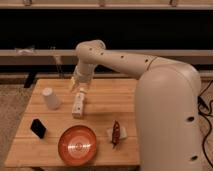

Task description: Place the ceramic cup over the eraser

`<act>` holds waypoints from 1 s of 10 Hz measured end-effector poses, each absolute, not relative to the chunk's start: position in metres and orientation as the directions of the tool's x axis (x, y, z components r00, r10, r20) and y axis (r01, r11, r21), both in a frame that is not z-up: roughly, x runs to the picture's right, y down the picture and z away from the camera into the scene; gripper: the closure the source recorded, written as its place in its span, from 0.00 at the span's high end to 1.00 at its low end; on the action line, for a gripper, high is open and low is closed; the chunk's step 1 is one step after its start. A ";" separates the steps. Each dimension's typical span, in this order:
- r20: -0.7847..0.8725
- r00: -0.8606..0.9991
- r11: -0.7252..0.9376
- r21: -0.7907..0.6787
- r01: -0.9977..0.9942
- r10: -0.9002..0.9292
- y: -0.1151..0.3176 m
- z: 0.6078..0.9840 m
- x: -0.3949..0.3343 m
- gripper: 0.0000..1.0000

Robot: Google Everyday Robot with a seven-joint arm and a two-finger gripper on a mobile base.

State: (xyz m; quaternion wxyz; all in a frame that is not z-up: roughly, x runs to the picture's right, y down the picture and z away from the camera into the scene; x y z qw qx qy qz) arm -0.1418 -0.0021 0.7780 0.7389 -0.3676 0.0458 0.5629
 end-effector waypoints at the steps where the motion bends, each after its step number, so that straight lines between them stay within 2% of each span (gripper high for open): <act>1: -0.481 0.362 0.096 -0.492 -0.865 0.799 -0.003 0.778 -0.142 0.65; 5: -0.431 0.469 0.200 -0.535 -0.821 0.771 -0.013 0.781 -0.178 0.65; 10: -0.329 0.648 0.383 -0.594 -0.708 0.687 -0.005 0.783 -0.277 0.65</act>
